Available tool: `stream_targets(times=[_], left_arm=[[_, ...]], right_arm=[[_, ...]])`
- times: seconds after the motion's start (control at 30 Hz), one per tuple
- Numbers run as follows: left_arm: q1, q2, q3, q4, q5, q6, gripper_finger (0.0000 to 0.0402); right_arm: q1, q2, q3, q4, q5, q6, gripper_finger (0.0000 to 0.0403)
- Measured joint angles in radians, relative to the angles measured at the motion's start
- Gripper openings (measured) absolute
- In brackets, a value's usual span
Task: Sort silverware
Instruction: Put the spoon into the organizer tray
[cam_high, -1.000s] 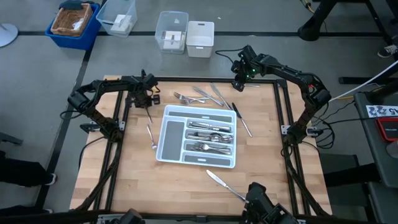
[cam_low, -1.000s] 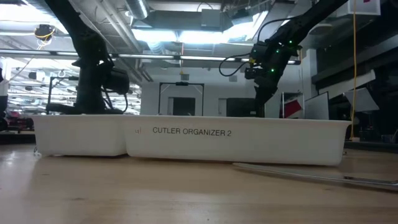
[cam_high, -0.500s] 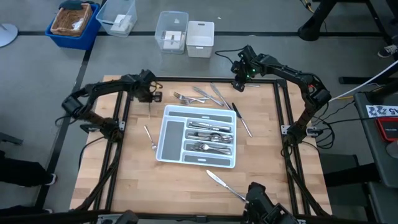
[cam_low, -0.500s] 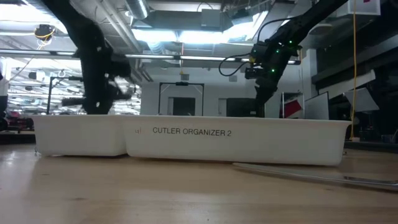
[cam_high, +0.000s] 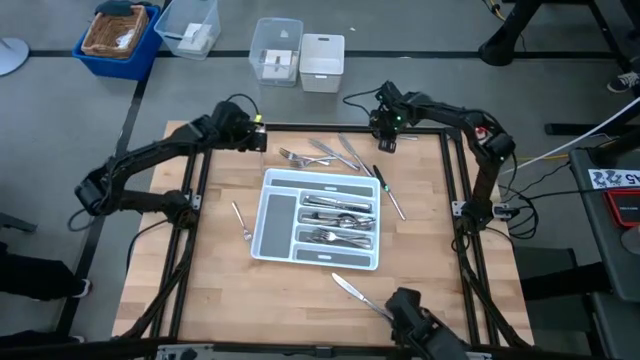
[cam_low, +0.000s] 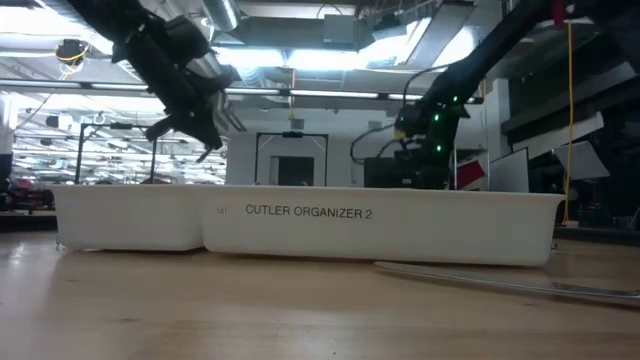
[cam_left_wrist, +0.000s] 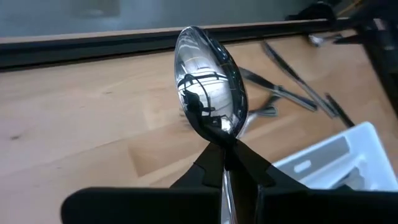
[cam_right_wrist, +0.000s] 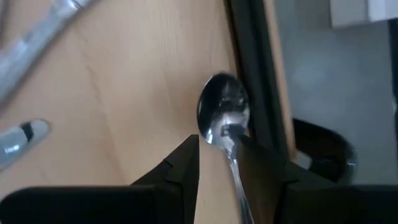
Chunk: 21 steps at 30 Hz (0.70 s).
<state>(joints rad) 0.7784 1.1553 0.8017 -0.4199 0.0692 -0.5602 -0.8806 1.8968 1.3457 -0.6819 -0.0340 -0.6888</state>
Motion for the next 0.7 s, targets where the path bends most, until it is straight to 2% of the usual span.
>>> stream_targets(times=[0.1,0.27,0.53,0.7], left_arm=[[-0.024,-0.001,0.0,-0.008,0.0,-0.009,0.0002],[-0.056,-0.001,0.0,-0.009,0.0,-0.012,0.0002],[-0.07,-0.001,0.0,-0.01,-0.001,-0.012,0.0002],[-0.07,-0.001,0.0,-0.01,-0.001,-0.014,0.0002]], right_arm=[[-0.011,0.044,0.0,0.009,0.018,-0.023,0.0111],[-0.039,0.092,0.0,0.039,0.112,-0.034,0.0111],[-0.081,0.119,0.002,0.033,0.091,-0.035,0.0111],[-0.09,0.124,0.005,0.013,0.015,-0.035,0.0111]])
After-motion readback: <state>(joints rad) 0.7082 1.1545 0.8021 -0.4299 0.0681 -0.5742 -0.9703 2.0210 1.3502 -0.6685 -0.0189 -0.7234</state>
